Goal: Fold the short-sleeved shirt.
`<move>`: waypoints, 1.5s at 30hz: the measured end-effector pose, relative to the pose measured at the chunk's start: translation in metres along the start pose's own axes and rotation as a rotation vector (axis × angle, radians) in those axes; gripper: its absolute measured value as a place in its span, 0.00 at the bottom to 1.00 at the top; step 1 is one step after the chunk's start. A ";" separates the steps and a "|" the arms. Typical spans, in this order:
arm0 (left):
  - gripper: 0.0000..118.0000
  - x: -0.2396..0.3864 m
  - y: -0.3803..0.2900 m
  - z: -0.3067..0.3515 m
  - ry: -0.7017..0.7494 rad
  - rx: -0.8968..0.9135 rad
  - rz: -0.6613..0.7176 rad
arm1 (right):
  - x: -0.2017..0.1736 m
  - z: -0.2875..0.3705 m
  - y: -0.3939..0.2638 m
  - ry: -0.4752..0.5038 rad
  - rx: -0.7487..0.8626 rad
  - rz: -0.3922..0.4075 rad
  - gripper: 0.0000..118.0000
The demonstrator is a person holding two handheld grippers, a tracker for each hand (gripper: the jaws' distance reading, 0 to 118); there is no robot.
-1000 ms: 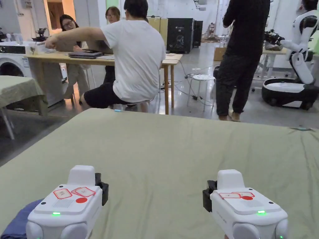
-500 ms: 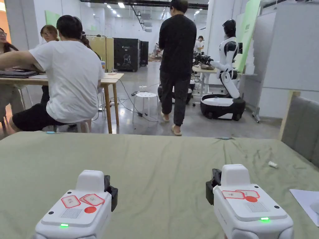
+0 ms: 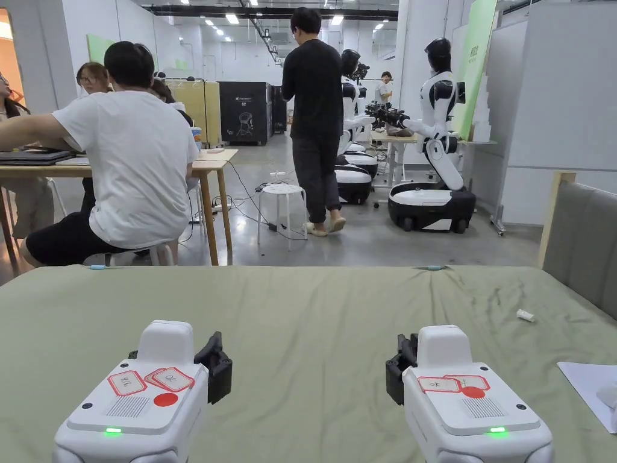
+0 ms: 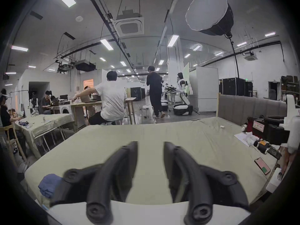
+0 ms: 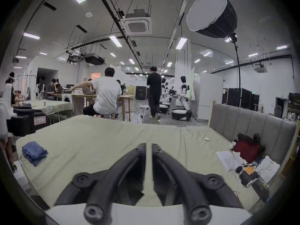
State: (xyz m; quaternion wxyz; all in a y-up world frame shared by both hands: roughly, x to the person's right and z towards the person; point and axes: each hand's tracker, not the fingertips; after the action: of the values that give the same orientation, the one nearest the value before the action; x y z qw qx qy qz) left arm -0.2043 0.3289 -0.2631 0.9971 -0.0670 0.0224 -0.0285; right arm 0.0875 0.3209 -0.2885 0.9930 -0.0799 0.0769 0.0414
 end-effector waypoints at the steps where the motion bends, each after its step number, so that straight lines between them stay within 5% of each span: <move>1: 0.44 0.000 0.000 0.000 -0.006 -0.003 0.001 | 0.000 0.000 0.000 -0.001 -0.002 -0.003 0.52; 4: 0.53 0.001 0.000 0.001 0.003 0.006 -0.008 | -0.002 -0.002 0.000 -0.004 -0.009 0.000 0.65; 8: 1.00 0.001 -0.001 -0.001 -0.006 0.001 -0.021 | -0.007 -0.006 -0.002 -0.006 -0.017 0.021 0.99; 13: 1.00 -0.003 -0.003 -0.001 0.015 0.011 -0.023 | -0.013 -0.007 0.001 0.045 -0.023 0.008 1.00; 35: 1.00 -0.014 -0.010 -0.004 0.029 -0.005 0.014 | -0.017 -0.010 0.018 -0.051 -0.056 -0.176 1.00; 45: 1.00 -0.013 -0.012 -0.006 0.027 -0.018 0.015 | -0.024 -0.010 0.019 -0.111 -0.041 -0.149 1.00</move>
State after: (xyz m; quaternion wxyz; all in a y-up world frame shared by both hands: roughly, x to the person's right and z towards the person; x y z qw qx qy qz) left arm -0.2188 0.3169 -0.2672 0.9962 -0.0753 0.0368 -0.0218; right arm 0.0607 0.3362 -0.2970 0.9942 -0.1033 0.0146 -0.0265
